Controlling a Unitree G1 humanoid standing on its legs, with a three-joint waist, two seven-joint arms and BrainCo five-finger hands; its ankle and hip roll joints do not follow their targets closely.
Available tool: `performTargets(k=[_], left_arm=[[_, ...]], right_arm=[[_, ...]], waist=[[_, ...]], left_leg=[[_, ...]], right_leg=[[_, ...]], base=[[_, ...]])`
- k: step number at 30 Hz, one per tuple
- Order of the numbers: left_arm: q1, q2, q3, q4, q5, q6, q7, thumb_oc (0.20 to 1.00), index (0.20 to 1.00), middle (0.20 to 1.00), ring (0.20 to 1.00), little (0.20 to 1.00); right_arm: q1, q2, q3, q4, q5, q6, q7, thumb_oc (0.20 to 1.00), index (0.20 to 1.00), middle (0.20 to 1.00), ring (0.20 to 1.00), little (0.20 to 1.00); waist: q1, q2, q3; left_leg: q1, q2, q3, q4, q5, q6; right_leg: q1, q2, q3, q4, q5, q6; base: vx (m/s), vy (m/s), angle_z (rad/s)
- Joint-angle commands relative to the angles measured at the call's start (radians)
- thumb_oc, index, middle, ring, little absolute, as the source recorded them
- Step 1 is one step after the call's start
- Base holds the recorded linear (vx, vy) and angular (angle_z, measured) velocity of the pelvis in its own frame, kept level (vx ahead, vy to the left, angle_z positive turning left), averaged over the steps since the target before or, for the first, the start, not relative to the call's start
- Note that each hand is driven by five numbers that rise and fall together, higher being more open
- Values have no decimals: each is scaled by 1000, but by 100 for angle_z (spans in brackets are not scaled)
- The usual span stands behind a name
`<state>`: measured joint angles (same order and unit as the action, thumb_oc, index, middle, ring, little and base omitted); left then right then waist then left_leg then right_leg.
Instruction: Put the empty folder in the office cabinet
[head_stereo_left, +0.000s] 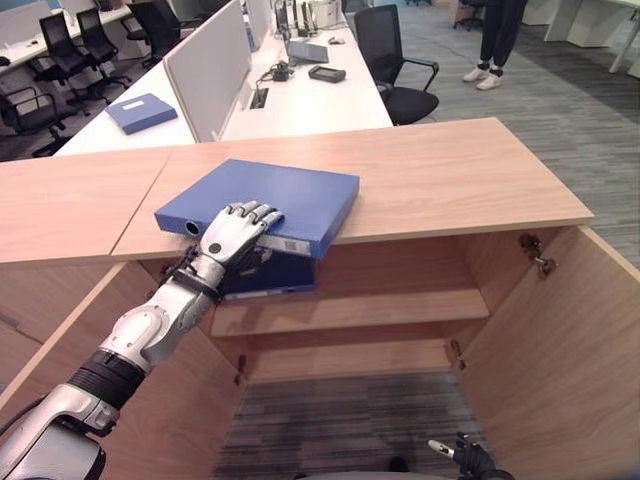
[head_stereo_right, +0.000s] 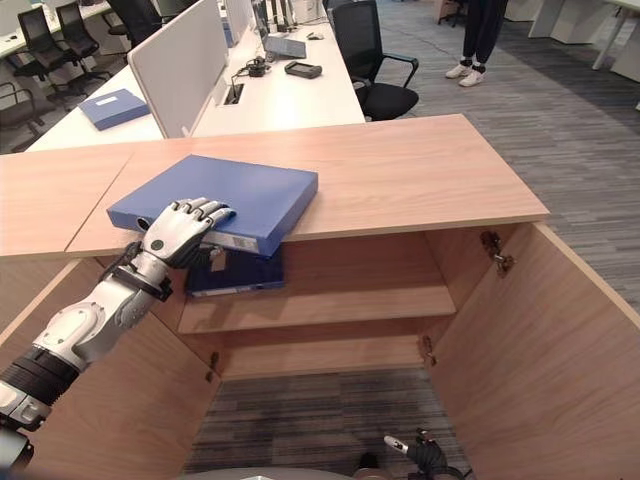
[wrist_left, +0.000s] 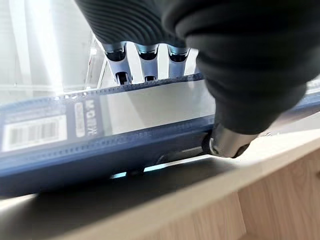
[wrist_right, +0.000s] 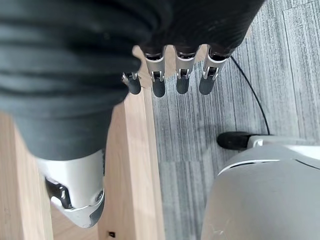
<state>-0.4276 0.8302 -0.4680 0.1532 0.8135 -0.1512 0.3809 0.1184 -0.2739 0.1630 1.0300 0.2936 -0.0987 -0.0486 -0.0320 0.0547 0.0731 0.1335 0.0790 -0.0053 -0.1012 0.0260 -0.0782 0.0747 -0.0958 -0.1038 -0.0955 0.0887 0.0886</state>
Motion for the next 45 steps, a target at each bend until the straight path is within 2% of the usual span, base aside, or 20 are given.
performTargets(k=[1, 14, 17, 24, 25, 26, 34, 39, 40, 41, 45], left_arm=[[-82, 24, 24, 57, -7, 13, -24, 200, 200, 200, 200, 200], [-70, 44, 54, 25, -38, 6, -24, 200, 200, 200, 200, 200], [-53, 51, 126, -60, -106, -11, -10, 200, 200, 200, 200, 200], [-22, 44, 265, -175, -213, -29, 31, 200, 200, 200, 200, 200], [-18, 48, 307, -203, -232, -33, 49, 200, 200, 200, 200, 200], [-19, 52, 321, -214, -239, -34, 55, 200, 200, 200, 200, 200], [-9, 63, 432, -260, -320, -42, 100, 200, 200, 200, 200, 200], [17, 45, 525, -332, -426, -75, 116, 200, 200, 200, 200, 200], [26, 37, 538, -345, -446, -81, 111, 200, 200, 200, 200, 200], [36, 23, 555, -366, -494, -97, 105, 200, 200, 200, 200, 200], [72, -58, 598, -423, -772, -180, 66, 200, 200, 200, 200, 200]], right_arm=[[-68, 8, -4, 23, 9, -14, -11, 1000, 1000, 1000, 1000, 1000], [-72, 14, -8, 27, 24, -14, -11, 1000, 1000, 1000, 1000, 1000], [-72, 22, -10, 29, 25, -13, -10, 1000, 1000, 1000, 1000, 1000], [-80, 30, -3, 27, 27, -14, -6, 1000, 1000, 1000, 1000, 1000], [-83, 32, -1, 24, 28, -16, -4, 1000, 1000, 1000, 1000, 1000], [-85, 33, 0, 24, 29, -17, -3, 1000, 1000, 1000, 1000, 1000], [-98, 36, 9, 22, 31, -21, 0, 1000, 1000, 1000, 1000, 1000], [-106, 41, 12, 27, 33, -22, 6, 1000, 1000, 1000, 1000, 1000], [-106, 41, 13, 26, 32, -22, 7, 1000, 1000, 1000, 1000, 1000], [-107, 41, 12, 24, 32, -19, 9, 1000, 1000, 1000, 1000, 1000], [-118, 35, 11, 9, 37, -15, 16, 1000, 1000, 1000, 1000, 1000]], waist=[[-15, -13, 40], [-11, -12, 38], [-4, -14, 37], [7, -15, 30], [13, -16, 31], [15, -16, 28], [23, -16, 26], [33, -16, 19], [34, -16, 22], [37, -16, 18], [44, -18, 20]], left_leg=[[37, 24, 33, 14, -103, -45], [41, 23, 32, 14, -104, -44], [34, 21, 29, 14, -91, -44], [39, 20, 21, 14, -102, -44], [33, 19, 19, 14, -89, -43], [38, 19, 18, 14, -101, -44], [32, 16, 14, 14, -87, -44], [33, 16, 9, 14, -99, -43], [28, 15, 10, 14, -87, -43], [31, 17, 9, 14, -98, -43], [23, 14, 6, 14, -84, -41]], right_leg=[[97, -21, 23, 15, -146, 78], [102, -21, 20, 16, -149, 77], [97, -23, 14, 18, -139, 74], [110, -23, 11, 15, -150, 72], [105, -24, 9, 16, -141, 70], [111, -24, 9, 14, -150, 71], [107, -25, 4, 17, -139, 68], [110, -24, 0, 15, -149, 68], [104, -25, -1, 17, -139, 67], [109, -25, -3, 15, -148, 67], [103, -27, -5, 19, -137, 64]], base=[[0, 0, 0], [0, 0, 0], [-13, -4, 0], [1, -2, 0], [0, 0, 0], [-46, -6, 0], [-6, -2, 1], [3, -4, 6], [38, -5, 7], [-52, -9, 3], [-13, -4, 0]])
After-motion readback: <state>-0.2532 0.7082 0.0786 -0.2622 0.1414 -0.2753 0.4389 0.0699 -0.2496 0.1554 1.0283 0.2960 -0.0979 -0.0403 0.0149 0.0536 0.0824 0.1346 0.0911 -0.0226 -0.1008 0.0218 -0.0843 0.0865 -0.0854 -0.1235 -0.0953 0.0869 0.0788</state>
